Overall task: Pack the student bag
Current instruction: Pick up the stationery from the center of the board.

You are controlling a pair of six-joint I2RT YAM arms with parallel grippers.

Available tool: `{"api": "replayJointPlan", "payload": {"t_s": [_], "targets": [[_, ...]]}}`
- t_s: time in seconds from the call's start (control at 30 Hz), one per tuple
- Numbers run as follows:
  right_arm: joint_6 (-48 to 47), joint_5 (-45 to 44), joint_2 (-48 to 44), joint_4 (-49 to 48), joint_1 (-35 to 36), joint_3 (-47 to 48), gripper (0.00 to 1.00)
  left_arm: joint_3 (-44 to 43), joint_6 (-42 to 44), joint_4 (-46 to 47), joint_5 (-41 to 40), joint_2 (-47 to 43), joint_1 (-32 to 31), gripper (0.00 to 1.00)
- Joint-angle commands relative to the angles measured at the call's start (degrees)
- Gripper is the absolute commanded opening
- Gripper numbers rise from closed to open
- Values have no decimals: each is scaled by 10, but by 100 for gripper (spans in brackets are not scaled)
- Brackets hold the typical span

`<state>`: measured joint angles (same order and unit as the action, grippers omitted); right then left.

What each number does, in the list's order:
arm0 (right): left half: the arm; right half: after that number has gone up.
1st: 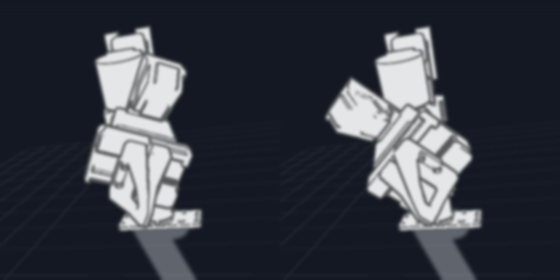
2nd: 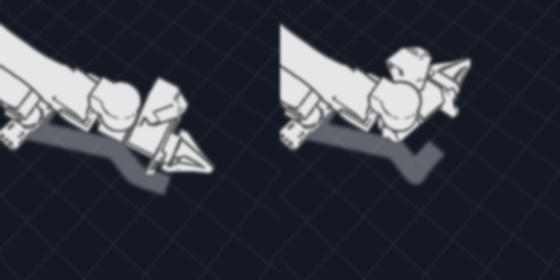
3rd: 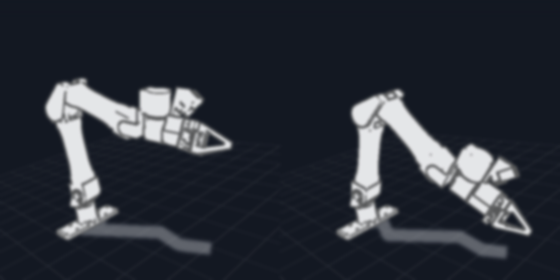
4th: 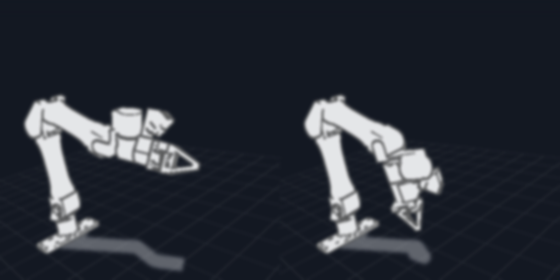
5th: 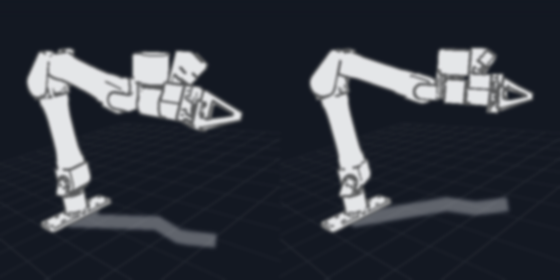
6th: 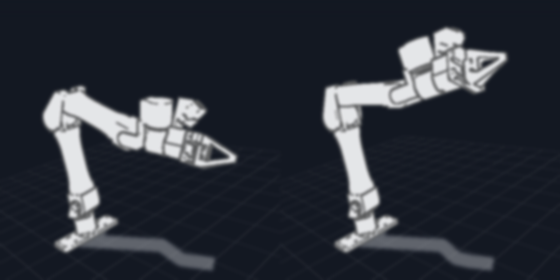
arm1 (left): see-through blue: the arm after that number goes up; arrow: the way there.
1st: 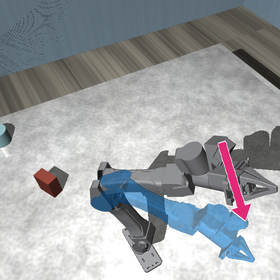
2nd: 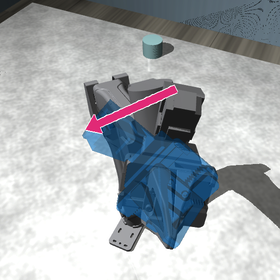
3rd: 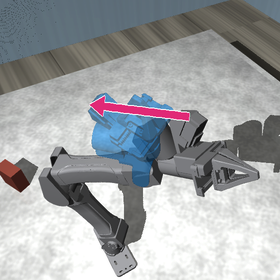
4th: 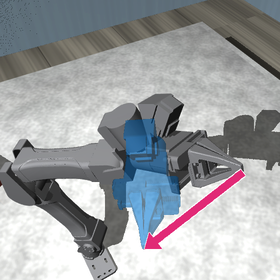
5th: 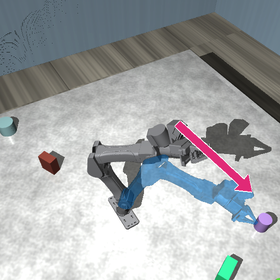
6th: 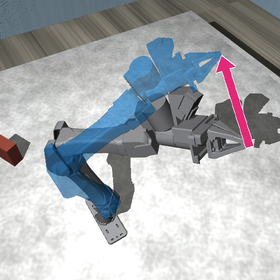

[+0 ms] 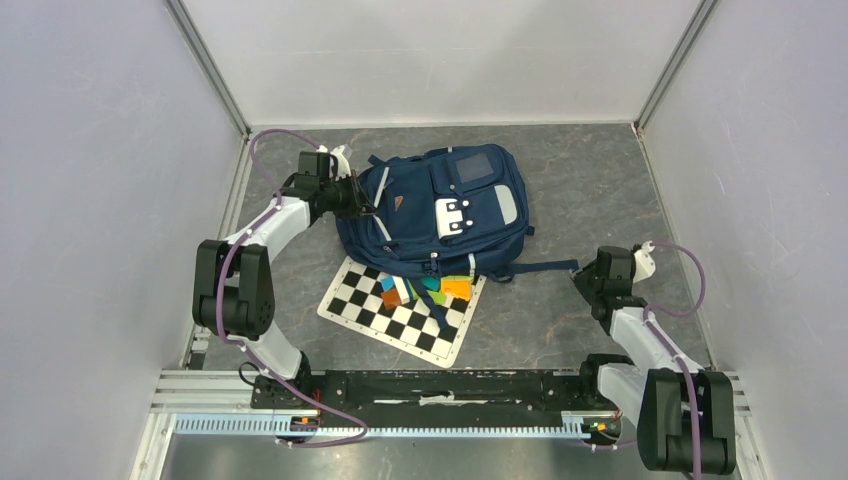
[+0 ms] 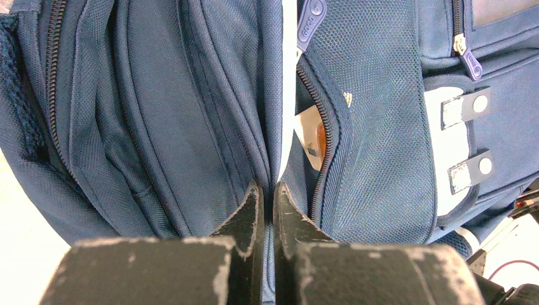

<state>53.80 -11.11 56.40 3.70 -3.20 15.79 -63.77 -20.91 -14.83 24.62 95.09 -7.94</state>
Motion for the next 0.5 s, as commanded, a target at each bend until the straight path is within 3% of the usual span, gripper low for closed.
{"api": "replayJointPlan", "payload": {"t_s": [0.0,0.2,0.47], "targets": [[11,-21,21,-32,-6,5,42,-13,24,-19,16,-31,4,2],[7,-35,42,-32,-8,10,37,-14,25,-20,14,-31,4,2],[-28,-52,32,-49,-9,18,4,-14,26,-21,14,-33,4,2]]}}
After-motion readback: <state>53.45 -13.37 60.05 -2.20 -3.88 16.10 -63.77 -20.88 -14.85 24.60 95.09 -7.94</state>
